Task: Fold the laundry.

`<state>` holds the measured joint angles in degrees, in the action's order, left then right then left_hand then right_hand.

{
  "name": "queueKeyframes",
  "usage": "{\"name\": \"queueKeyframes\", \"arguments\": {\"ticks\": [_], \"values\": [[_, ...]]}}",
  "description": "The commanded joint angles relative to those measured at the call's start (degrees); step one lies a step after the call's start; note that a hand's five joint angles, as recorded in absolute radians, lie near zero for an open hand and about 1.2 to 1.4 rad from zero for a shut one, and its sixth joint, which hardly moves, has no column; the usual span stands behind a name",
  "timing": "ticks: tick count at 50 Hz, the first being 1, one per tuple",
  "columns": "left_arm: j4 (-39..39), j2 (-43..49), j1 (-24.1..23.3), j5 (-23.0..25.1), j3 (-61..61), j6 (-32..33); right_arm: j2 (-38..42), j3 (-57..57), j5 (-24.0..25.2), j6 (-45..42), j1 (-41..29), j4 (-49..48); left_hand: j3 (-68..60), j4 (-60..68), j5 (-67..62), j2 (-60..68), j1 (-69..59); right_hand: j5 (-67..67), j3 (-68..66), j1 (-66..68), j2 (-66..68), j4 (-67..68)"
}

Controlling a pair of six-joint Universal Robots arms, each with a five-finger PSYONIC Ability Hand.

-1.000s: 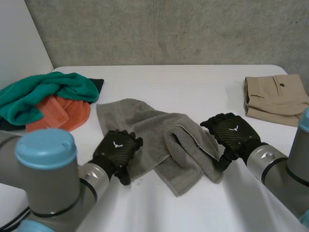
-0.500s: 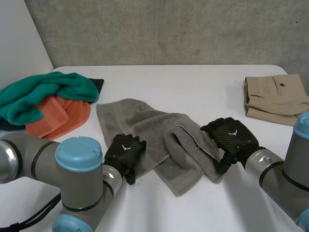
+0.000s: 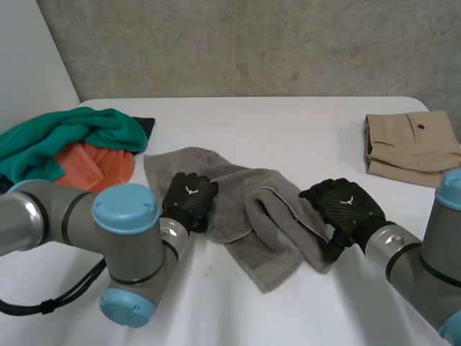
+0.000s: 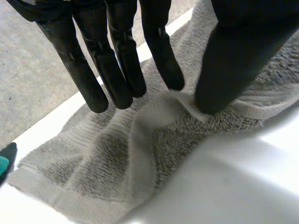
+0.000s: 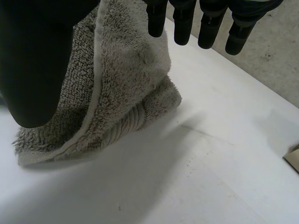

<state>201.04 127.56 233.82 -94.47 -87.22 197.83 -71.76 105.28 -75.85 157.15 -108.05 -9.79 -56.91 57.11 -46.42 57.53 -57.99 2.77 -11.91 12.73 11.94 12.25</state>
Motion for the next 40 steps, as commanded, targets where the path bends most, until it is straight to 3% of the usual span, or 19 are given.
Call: {"name": "queueKeyframes", "arguments": {"ticks": [1, 17, 21, 22, 24, 40], "values": [[-0.12, 0.5, 0.58, 0.16, 1.26, 0.19, 0.04, -0.08, -0.35, 0.09, 0.2, -0.32, -22.59, 22.39, -23.08, 21.97, -21.51, -2.77, 1.91, -2.73, -1.94, -2.25], [-0.91, -0.37, 5.33, 0.43, 1.44, 6.08, -0.05, -0.43, -0.52, 0.09, 0.2, -0.14, -23.09, 22.89, -23.58, 22.47, -22.01, -2.77, 1.91, -2.73, -1.94, -2.25], [-1.61, -3.54, 5.15, 0.6, -0.75, 6.16, -0.05, -0.43, -0.52, 0.09, 0.2, -0.14, -4.32, 4.12, -4.81, 3.7, -3.24, -2.77, 1.91, -2.73, -1.94, -2.25], [-1.96, -4.41, 5.06, 0.69, -1.98, 6.25, -0.05, -0.43, -0.52, 0.09, 0.2, -0.14, 7.38, -7.59, 6.9, -8.0, 8.47, -2.77, 1.91, -2.73, -1.94, -2.25], [-2.23, -5.21, 4.8, 0.69, -3.13, 6.43, -0.05, -0.43, -0.52, 0.09, 0.2, -0.14, 18.06, -18.26, 17.57, -18.68, 19.14, -2.77, 1.91, -2.73, -1.94, -2.25], [-2.58, -7.32, 3.13, 3.59, -8.76, 6.34, -0.05, -0.34, -0.52, 0.09, 0.12, -0.14, 25.67, -25.87, 25.18, -26.29, 26.75, -2.77, 1.91, -2.73, -1.94, -2.25]]}}
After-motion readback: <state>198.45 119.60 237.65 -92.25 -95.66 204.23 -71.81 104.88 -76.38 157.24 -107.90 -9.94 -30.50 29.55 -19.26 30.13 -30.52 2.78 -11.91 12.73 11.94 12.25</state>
